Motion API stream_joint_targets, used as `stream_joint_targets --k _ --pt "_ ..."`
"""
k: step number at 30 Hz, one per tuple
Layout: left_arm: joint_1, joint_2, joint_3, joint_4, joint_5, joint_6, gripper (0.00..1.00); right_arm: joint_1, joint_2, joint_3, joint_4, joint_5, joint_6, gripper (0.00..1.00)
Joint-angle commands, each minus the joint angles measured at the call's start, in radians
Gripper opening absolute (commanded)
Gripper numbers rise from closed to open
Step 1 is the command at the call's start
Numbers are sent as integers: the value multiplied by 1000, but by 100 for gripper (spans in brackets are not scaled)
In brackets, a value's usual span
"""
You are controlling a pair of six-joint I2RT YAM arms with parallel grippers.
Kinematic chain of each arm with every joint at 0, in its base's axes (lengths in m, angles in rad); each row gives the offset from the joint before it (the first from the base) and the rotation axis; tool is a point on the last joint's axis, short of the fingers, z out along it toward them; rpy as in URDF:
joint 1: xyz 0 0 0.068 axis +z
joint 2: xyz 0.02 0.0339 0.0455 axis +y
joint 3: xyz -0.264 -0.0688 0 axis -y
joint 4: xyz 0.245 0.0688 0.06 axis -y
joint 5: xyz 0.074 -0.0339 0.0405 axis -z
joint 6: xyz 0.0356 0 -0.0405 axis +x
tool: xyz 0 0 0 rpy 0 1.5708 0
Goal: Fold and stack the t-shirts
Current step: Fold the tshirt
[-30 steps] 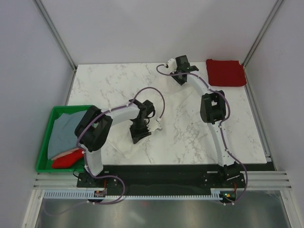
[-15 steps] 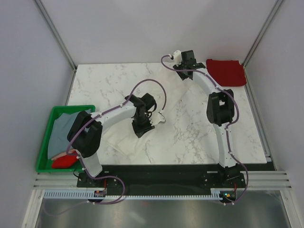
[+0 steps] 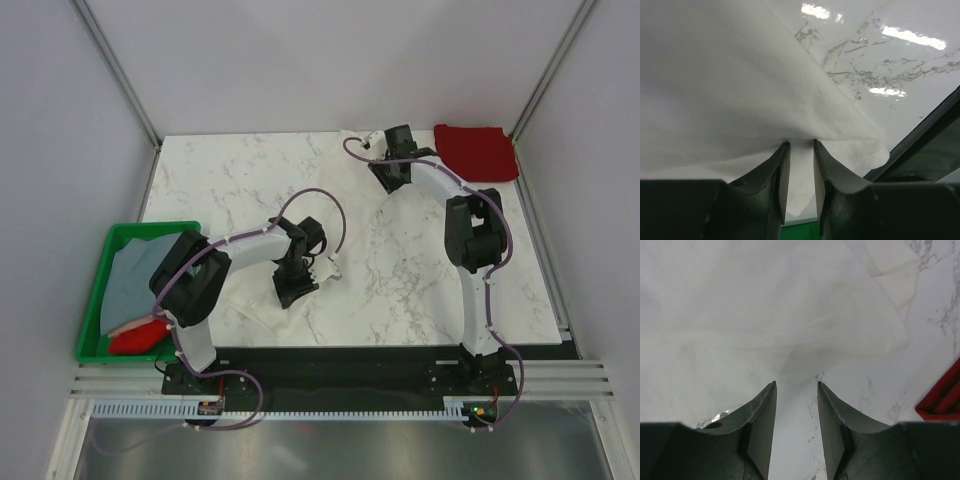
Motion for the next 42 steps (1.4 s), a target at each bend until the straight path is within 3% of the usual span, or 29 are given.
stream_joint_targets --k 1,12,21,25,31,37,42 --pt "-52 61 37 90 96 -22 33 -1 51 60 -6 -12 24 46" --pt "-177 161 140 88 171 -65 33 -1 254 301 -14 -41 44 47" --pt "-235 308 391 24 218 -91 33 1 384 485 -11 -136 73 48" --pt "-255 353 502 4 237 -105 33 5 412 527 25 -153 108 50" --pt "-283 369 546 -16 257 -116 33 17 414 538 39 -150 130 51" --pt "-306 218 527 -31 239 -159 33 7 270 435 37 -70 154 51" --pt "-266 -133 348 76 -141 -339 33 -41 -26 166 22 -81 283 51"
